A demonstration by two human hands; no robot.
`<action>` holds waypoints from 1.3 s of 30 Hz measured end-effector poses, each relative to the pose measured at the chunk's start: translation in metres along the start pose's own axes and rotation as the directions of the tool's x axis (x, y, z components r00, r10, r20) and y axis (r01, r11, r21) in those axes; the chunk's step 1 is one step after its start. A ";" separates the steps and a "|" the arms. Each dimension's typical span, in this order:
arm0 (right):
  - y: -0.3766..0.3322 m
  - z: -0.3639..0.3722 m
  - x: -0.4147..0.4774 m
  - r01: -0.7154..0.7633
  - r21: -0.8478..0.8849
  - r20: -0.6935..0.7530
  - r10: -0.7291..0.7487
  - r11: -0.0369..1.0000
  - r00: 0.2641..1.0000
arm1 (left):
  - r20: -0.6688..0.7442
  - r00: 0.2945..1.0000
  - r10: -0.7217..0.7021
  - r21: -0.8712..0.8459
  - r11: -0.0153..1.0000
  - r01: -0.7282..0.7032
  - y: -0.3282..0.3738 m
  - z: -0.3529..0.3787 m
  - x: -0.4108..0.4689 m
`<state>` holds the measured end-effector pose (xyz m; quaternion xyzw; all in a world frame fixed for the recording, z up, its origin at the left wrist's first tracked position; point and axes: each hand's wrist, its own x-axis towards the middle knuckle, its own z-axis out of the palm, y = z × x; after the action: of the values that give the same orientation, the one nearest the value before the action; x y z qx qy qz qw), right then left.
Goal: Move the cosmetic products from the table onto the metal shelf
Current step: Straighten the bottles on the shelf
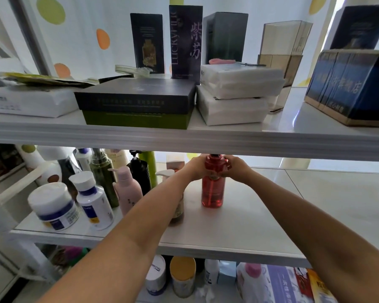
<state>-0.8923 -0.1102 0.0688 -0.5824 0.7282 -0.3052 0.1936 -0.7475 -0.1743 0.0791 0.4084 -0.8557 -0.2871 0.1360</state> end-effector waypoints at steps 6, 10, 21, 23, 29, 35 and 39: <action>0.001 0.004 -0.014 -0.022 -0.032 -0.022 0.021 0.999 1.000 | -0.001 0.997 -0.080 0.069 0.994 0.079 0.002 0.005 -0.010; -0.002 0.004 -0.028 -0.018 -0.155 -0.029 0.013 0.988 0.999 | -0.044 0.996 -0.080 0.233 0.968 0.088 0.004 0.006 -0.026; 0.000 0.011 -0.092 0.073 -0.460 0.042 -0.061 0.885 0.997 | -0.059 0.998 -0.030 0.428 0.902 0.053 0.007 0.023 -0.090; -0.001 0.015 -0.111 0.086 -0.474 0.058 -0.067 0.876 0.996 | -0.049 0.999 -0.017 0.441 0.897 0.037 0.007 0.031 -0.109; -0.014 0.046 -0.179 0.164 -0.492 0.145 -0.106 0.855 0.984 | -0.082 0.996 -0.034 0.541 0.838 0.073 -0.003 0.048 -0.197; -0.066 0.091 -0.221 0.339 -0.484 0.292 -0.216 0.807 0.932 | -0.112 0.977 -0.182 0.480 0.851 0.214 -0.029 0.038 -0.285; -0.125 0.129 -0.230 0.469 -0.440 0.374 -0.319 0.765 0.871 | -0.214 0.936 -0.278 0.436 0.830 0.346 -0.060 0.010 -0.342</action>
<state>-0.6620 0.0672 0.0400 -0.7903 0.6080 -0.0470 0.0605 -0.4996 0.0654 0.0357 0.5828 -0.8090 -0.0611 0.0452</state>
